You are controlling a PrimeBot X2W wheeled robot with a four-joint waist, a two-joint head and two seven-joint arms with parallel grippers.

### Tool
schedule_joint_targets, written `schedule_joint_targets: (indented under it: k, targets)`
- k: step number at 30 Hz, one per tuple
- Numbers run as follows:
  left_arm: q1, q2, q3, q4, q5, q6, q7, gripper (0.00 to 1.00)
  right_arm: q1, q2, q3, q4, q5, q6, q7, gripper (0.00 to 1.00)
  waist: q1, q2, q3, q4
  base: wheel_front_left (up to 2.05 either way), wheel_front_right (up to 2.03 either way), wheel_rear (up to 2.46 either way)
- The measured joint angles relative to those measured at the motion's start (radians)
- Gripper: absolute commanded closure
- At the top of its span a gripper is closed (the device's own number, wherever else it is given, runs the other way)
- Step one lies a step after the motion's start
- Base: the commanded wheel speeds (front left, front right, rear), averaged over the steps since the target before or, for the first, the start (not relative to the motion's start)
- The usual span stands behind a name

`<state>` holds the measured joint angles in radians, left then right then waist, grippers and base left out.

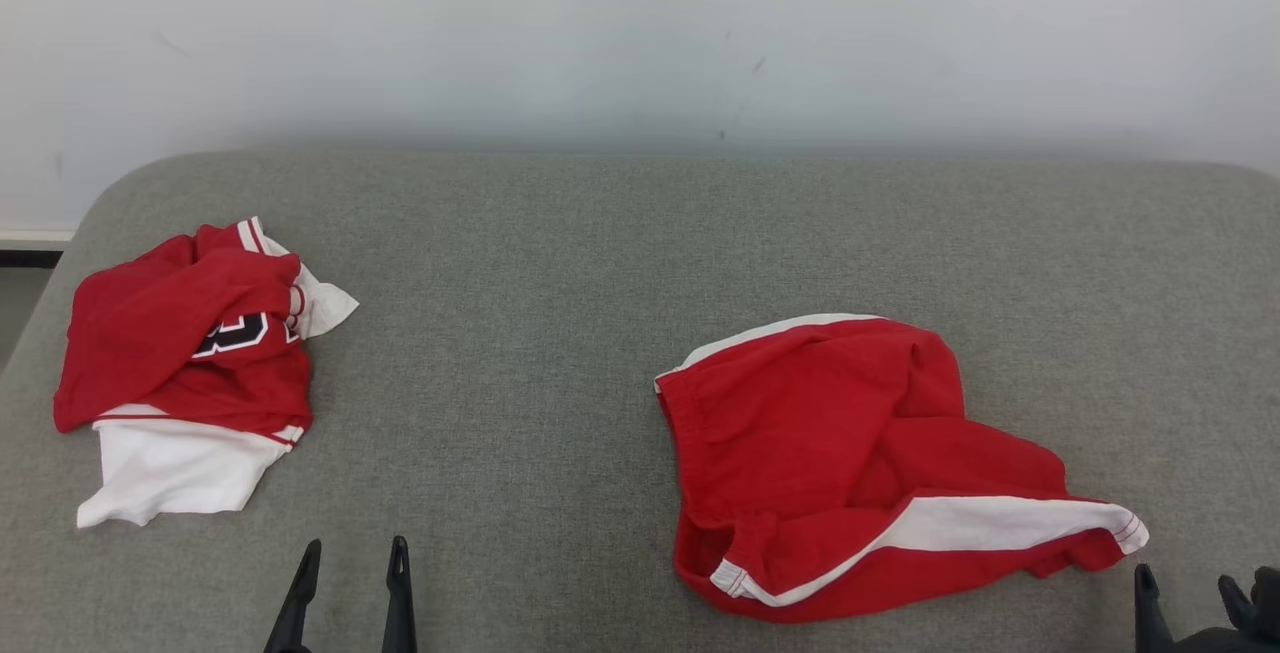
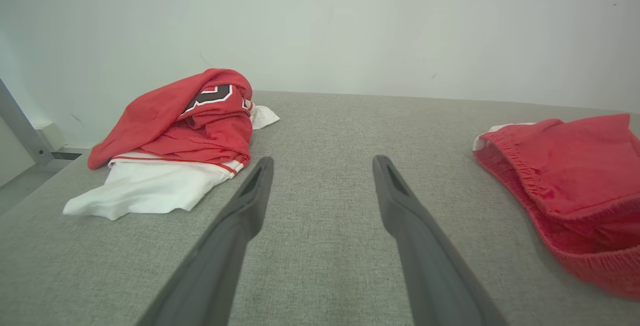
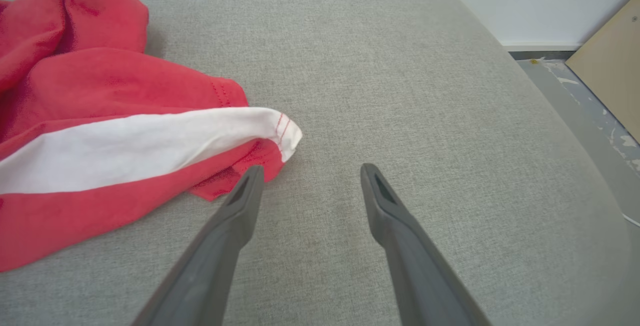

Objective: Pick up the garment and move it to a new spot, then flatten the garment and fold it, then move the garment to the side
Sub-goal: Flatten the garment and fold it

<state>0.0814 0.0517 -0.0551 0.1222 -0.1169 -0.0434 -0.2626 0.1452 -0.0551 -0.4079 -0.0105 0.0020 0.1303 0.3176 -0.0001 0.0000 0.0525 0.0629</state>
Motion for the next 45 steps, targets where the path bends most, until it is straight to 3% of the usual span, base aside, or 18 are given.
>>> schedule_joint_targets:
  k: [4,9,16,22,29,45]
  targets:
    - [0.001,0.000,0.006,0.000,-0.001,-0.001,0.000,0.00,0.003,0.002,-0.011,-0.017,0.005,0.000,-0.034,0.00,0.0000,0.0000,-0.004,-0.012,0.00,0.00,0.00]
    - [0.004,0.000,0.004,-0.005,-0.006,-0.002,0.000,0.00,-0.012,0.002,0.033,-0.042,0.049,0.000,-0.202,0.00,0.0000,0.0000,-0.012,-0.036,0.00,0.00,0.00]
    - [0.001,0.000,0.000,-0.003,-0.035,-0.010,0.000,0.00,-0.044,0.002,0.202,0.044,0.118,0.000,-0.430,0.00,0.0000,0.0000,-0.023,-0.050,0.00,0.00,0.00]
    - [-0.005,-0.001,-0.007,0.020,-0.039,-0.013,0.000,0.00,-0.066,0.003,0.340,0.137,0.124,0.000,-0.548,0.00,0.0000,0.0000,-0.045,-0.042,0.00,0.00,0.00]
    - [-0.006,-0.001,-0.001,0.041,-0.041,-0.022,0.000,0.00,-0.092,0.004,0.393,0.205,0.097,0.000,-0.575,0.00,0.0000,0.0000,-0.069,-0.030,0.00,0.00,0.00]
    - [0.007,-0.001,0.060,0.044,-0.041,-0.036,0.000,0.00,-0.089,0.003,0.278,0.228,0.040,0.000,-0.579,0.00,0.0001,0.0000,-0.084,-0.049,0.00,0.00,0.00]
